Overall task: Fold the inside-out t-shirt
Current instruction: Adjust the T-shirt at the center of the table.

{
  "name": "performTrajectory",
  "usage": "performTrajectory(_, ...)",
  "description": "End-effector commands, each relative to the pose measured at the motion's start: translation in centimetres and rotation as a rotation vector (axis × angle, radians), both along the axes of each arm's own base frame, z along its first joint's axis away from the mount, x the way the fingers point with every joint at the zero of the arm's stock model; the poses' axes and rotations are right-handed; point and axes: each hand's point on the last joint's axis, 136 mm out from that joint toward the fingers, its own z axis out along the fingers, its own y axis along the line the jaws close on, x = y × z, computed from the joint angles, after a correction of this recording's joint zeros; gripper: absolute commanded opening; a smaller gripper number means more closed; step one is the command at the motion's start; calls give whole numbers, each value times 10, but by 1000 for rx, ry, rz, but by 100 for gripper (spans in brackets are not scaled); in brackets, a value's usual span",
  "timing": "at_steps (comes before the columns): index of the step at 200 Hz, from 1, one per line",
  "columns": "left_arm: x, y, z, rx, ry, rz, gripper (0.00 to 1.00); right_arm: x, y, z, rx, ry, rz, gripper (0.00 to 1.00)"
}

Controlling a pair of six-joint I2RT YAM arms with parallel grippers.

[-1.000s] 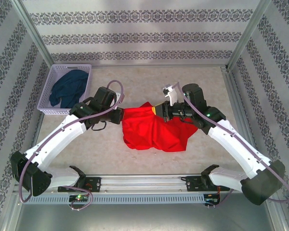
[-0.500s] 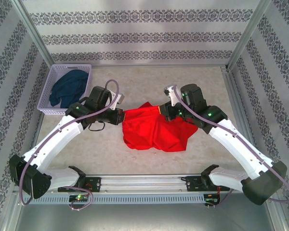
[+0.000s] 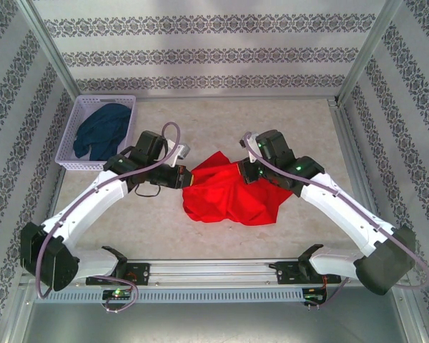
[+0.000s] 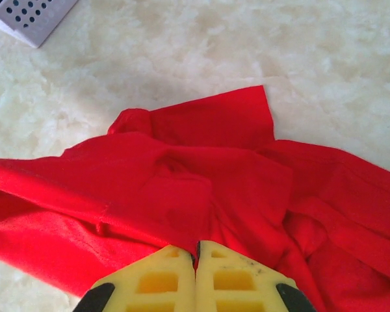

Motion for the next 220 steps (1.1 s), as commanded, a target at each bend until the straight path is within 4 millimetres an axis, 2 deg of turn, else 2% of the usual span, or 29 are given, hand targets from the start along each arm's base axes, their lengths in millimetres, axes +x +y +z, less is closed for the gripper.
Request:
performTrajectory(1, 3, 22, -17, 114, 46, 69, 0, 0, -6, 5, 70, -5, -5, 0)
performTrajectory(25, 1, 13, -14, 99, 26, 22, 6, -13, 8, 38, 263, -43, 101, 0)
performTrajectory(41, -2, -3, 4, -1, -12, -29, 8, -21, 11, 60, 357, -63, 154, 0)
performTrajectory(63, -7, -20, 31, -139, -72, -84, 9, -28, 8, 74, 410, -66, 177, 0)
performTrajectory(82, -7, -20, 35, -127, -100, -85, 11, -32, 4, 76, 426, -67, 168, 0)
performTrajectory(100, -1, -10, 18, -37, -70, -33, 14, -33, 6, 77, 458, -67, 165, 0)
performTrajectory(121, 0, -7, 1, 18, -17, -19, 23, -29, 11, 79, 511, -62, 159, 0)
performTrajectory(137, 0, -6, -4, 38, -2, -14, 30, -24, 15, 78, 542, -52, 144, 0)
performTrajectory(185, 14, 3, 9, 35, -108, 80, 46, -9, 31, 66, 543, 6, 116, 0)
performTrajectory(201, 13, -4, 13, -28, -117, 83, 49, -5, 34, 64, 543, 18, 109, 0)
performTrajectory(220, 8, -21, 13, -118, -111, 65, 55, -1, 35, 64, 540, 21, 102, 0)
